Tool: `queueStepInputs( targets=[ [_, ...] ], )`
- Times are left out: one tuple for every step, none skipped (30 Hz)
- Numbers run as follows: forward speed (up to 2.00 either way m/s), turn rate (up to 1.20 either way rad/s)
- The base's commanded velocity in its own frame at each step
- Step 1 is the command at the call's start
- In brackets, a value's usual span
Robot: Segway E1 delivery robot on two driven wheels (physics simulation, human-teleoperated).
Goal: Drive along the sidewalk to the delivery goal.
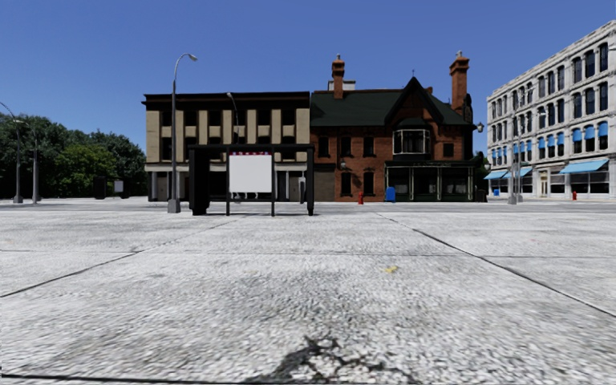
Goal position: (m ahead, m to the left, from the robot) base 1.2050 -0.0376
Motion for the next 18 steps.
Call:
queueStepInputs(
  targets=[
    [0.58, 0.00],
    [0.58, 0.00],
    [0.58, 0.00],
    [0.54, 0.00],
    [0.48, 0.00],
    [0.48, 0.00],
    [0.46, 0.00],
    [0.45, 0.00],
    [0.45, 0.00],
    [0.45, 0.00],
    [0.45, 0.00],
    [0.45, 0.00],
    [0.45, 0.00],
    [0.48, 0.00],
    [0.48, 0.00],
    [0.48, 0.00],
    [0.53, 0.00],
    [0.57, 0.00]
  ],
)
